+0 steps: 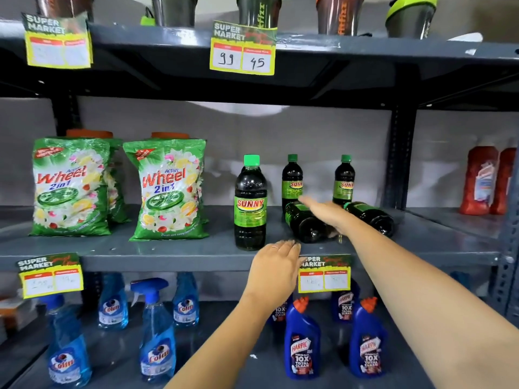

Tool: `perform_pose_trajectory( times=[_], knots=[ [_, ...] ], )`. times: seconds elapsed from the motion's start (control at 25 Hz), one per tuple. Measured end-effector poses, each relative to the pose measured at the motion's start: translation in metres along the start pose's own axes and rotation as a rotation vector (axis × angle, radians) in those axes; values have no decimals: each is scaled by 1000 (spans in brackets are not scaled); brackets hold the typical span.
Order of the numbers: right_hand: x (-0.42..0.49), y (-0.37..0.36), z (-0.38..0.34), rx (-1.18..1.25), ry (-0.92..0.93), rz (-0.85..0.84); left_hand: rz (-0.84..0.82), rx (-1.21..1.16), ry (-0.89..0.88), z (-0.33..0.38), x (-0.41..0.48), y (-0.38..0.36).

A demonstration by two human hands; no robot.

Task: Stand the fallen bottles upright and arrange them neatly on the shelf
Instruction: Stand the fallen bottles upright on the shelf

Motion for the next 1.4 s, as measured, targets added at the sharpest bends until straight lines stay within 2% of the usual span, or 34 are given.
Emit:
perform_pose_trajectory(
  times=[0.04,0.12,0.28,0.36,0.44,0.64,0.8,0.96,1.2,1.4],
  knots=[
    [-1,-8,0,20,-39,-77,18,11,11,0,-1,1],
    [1,-11,-1,61,-56,-100,40,18,21,1,-2,2],
    [14,-3,3,149,4,119,42,-21,29,0,-2,0],
    [18,1,5,175,78,256,46,-22,29,-1,-2,-1],
    [26,3,9,225,172,319,67,-14,20,0,-2,-4],
    [36,-2,13,272,312,251,129,12,6,0,-2,-4],
    [43,-12,13,221,338,167,153,14,15,0,-2,-5],
    [42,-17,13,338,345,46,151,6,10,-1,-3,-5],
    [45,-17,17,296,359,94,165,-3,19,-1,-3,-4],
    [50,-19,19,370,326,34,185,0,4,1,-4,-1]
  ],
)
Point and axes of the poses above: each hand's wrist, its own x-axis towards the middle knuckle, its own y-axis out of the back of the hand, z = x × y, the point moved 7 cm from there along x, towards the middle knuckle, and after that the axes turned 4 degrees about -z, right-handed, at the moved point
